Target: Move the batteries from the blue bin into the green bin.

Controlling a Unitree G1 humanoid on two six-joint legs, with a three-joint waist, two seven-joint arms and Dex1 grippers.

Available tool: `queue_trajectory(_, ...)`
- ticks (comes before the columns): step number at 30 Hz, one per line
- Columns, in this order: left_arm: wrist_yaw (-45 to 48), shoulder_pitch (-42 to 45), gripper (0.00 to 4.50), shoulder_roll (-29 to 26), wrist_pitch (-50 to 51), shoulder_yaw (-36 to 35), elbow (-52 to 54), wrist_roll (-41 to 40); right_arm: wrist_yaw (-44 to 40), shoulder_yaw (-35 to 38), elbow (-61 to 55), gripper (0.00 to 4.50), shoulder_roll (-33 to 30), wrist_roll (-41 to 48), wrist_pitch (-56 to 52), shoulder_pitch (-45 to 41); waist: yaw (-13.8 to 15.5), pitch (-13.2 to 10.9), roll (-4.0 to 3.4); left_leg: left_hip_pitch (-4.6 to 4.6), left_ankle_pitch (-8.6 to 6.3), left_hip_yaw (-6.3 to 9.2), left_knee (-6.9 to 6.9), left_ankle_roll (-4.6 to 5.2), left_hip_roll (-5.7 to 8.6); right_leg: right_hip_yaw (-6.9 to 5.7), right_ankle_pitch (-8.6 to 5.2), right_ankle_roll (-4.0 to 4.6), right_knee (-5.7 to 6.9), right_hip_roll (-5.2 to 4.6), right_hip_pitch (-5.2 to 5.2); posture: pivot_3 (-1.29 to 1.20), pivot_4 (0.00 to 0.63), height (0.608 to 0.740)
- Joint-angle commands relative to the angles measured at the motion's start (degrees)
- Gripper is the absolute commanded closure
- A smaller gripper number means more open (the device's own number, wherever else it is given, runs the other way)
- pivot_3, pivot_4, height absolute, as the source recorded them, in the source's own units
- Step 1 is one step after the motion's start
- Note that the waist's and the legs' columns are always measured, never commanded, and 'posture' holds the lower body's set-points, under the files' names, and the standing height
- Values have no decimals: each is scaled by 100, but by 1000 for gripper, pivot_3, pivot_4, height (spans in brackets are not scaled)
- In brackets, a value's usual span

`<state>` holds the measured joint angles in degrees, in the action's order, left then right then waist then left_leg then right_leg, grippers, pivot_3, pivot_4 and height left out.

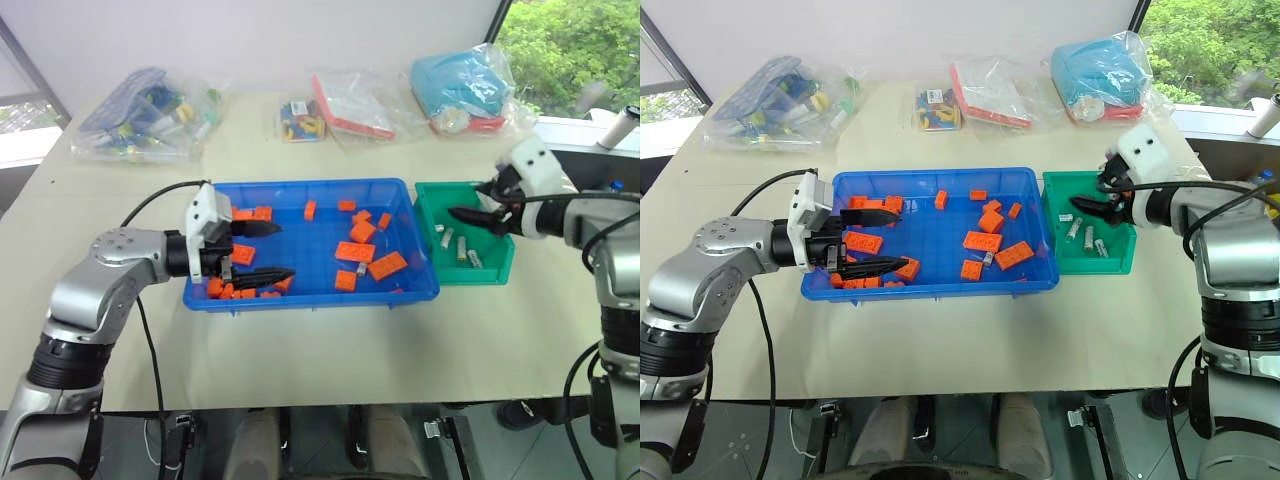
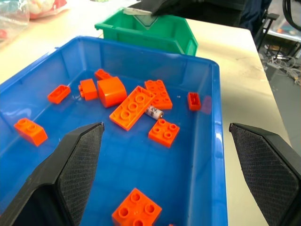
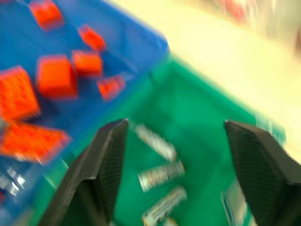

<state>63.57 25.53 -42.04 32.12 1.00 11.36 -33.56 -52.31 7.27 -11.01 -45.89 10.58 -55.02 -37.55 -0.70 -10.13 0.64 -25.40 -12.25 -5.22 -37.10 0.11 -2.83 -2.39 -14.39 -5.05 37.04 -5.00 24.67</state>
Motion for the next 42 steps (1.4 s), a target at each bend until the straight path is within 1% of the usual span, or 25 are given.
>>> queue_trajectory(1, 11, 107, 0, 19, -100, -52, 100, 30, -232, -308, -745, 1148, 194, 638, -176, -258, 0, 1, 1, 0, 0, 2, 0, 0, 0, 0, 0, 0, 0, 0, 0, 0, 150, 736)
queue_trajectory(3, -15, 100, 0, 35, -86, -65, 134, 35, -260, -594, -817, 1148, 343, 808, -223, -323, -2, 2, 3, 0, 0, 10, 0, 0, -1, -1, 0, 0, 0, 0, -2, 0, 150, 736)
queue_trajectory(6, -75, 93, 0, 42, -55, -101, 197, 35, -248, -1131, -701, 1148, 514, 835, -198, -369, 17, 1, 3, -1, 0, 13, -2, 0, 0, -1, 0, 0, 0, -1, -3, 0, 150, 736)
queue_trajectory(9, -173, 56, 0, 5, 9, -186, 306, -4, -205, -1535, -299, 1148, 612, 730, -14, -351, 25, 1, 4, -5, 0, 13, -5, 0, 2, -1, 0, 0, -1, -3, -3, 0, 150, 736)
queue_trajectory(17, -390, -253, 0, -148, 218, -462, 681, -129, -4, -1909, 483, 1148, 842, 596, 287, -289, 3, 1, 4, -4, 0, 9, -4, 0, 2, -2, 0, 0, 0, -1, -2, 0, 150, 736)
queue_trajectory(18, -412, -285, 0, -163, 240, -491, 721, -145, 24, -1952, 530, 596, 863, 564, 329, -255, 5, 1, 4, -4, 0, 9, -4, 0, 2, -2, 0, 0, 0, -1, -2, 0, 150, 736)
queue_trajectory(20, -452, -343, 0, -202, 267, -539, 778, -175, 97, -2035, 640, 45, 912, 478, 454, -193, 12, 2, 4, -4, 0, 9, -4, 0, 2, -3, 0, 0, 0, 0, -2, 0, 150, 736)
queue_trajectory(34, -537, -280, 0, -253, 316, -551, 778, -215, 276, -2165, 1265, 45, 1185, 255, 744, -173, 24, 2, 5, -4, 0, 7, -5, 0, 3, -4, 0, -1, -1, -1, -6, 0, 150, 736)
queue_trajectory(37, -532, -187, 0, -240, 327, -534, 720, -198, 285, -2174, 1277, 806, 1210, 241, 772, -171, 33, 3, 6, -4, 0, 8, -7, 0, 3, -5, 0, -1, -1, -1, -8, 0, 150, 736)
queue_trajectory(38, -529, -158, 0, -239, 326, -531, 699, -192, 279, -2185, 1203, 1392, 1213, 253, 748, -161, 32, 2, 6, -4, 0, 9, -7, 0, 3, -5, 0, -1, -1, -1, -8, 0, 150, 736)
queue_trajectory(39, -520, -126, 0, -236, 316, -525, 665, -179, 278, -2204, 1137, 1752, 1239, 259, 747, -183, 27, 2, 6, -4, 0, 9, -7, 0, 3, -6, 0, -1, -1, -1, -8, 0, 150, 736)
queue_trajectory(41, -508, -93, 0, -235, 298, -518, 628, -160, 331, -2233, 1038, 2745, 1337, 275, 677, -271, 9, 2, 6, -3, 0, 9, -6, 0, 3, -5, 0, -1, -1, -1, -8, 0, 150, 736)
queue_trajectory(42, -502, -76, 0, -232, 289, -511, 606, -150, 342, -2249, 1021, 3168, 1390, 277, 666, -319, 7, 2, 6, -3, 0, 8, -6, 0, 3, -6, 0, -1, -1, 0, -8, 0, 150, 736)
